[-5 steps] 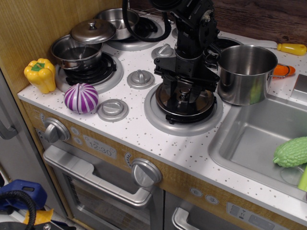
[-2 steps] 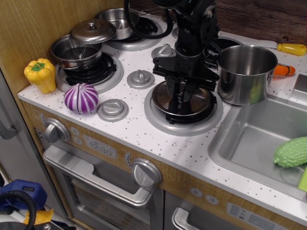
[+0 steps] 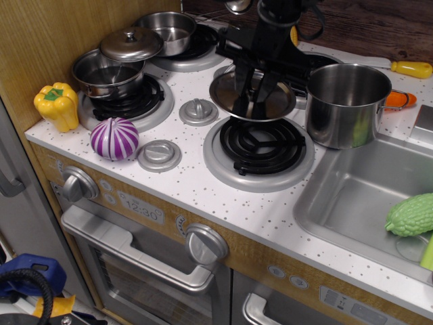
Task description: Put lid on pot or pan
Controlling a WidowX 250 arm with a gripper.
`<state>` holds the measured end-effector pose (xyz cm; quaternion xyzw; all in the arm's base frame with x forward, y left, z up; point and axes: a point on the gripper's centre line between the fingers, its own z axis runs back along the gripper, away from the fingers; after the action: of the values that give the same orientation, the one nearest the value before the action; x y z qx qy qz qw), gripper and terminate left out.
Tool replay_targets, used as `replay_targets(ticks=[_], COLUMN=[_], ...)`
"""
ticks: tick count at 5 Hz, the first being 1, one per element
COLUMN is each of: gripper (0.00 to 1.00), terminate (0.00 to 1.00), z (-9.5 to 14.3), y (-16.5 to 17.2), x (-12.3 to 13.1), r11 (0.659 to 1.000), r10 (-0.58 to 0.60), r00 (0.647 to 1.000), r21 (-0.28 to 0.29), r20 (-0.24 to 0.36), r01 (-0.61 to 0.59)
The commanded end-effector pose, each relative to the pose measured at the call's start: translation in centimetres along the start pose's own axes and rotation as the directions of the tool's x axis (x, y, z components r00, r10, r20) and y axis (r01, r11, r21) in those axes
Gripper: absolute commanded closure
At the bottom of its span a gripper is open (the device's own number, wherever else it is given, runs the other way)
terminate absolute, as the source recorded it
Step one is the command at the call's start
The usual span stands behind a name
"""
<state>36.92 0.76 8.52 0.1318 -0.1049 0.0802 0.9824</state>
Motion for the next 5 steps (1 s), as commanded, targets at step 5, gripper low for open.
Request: replay_targets(ticks=[5], gripper=[1.00], terminate=[0.00], z=[5.6], y=[-5.8], x=[6.2], r11=[0.990], r10=[0.042], r00=[0.947], r21=[-0.143], r20=[0.319], r01=[0.005])
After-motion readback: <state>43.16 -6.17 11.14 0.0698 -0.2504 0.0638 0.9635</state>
